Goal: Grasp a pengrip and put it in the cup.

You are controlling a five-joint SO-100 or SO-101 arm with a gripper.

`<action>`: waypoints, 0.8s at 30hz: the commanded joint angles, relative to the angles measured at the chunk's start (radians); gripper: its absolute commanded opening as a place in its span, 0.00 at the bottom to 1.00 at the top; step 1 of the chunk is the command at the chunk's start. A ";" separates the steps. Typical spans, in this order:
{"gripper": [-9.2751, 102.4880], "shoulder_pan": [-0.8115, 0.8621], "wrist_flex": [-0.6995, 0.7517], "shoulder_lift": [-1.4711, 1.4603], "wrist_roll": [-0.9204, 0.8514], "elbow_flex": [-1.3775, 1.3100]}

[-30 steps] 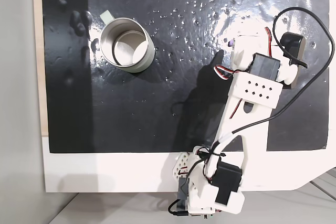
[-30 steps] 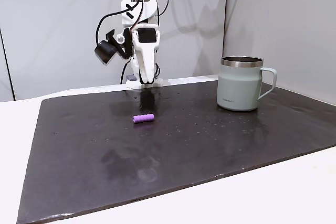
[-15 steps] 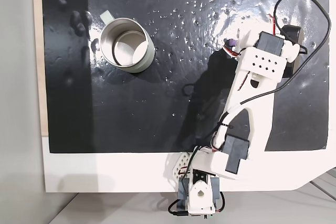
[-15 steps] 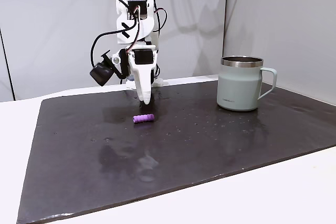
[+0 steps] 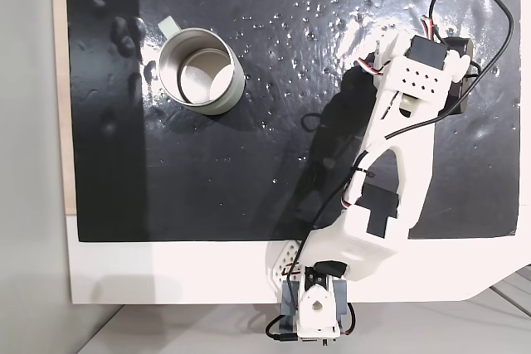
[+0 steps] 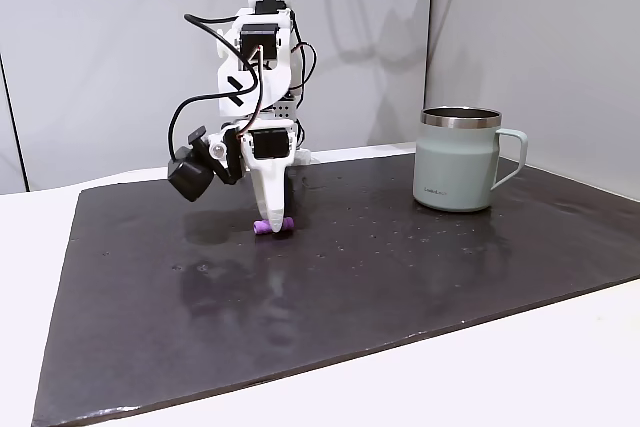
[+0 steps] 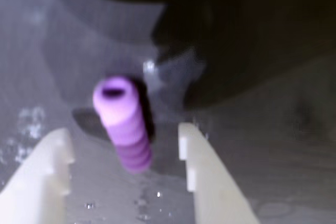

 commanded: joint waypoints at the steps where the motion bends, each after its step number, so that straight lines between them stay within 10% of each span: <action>1: 0.18 0.025 -0.008 -0.011 -0.015 -0.083; 24: 0.08 -0.044 0.241 0.341 0.040 -0.244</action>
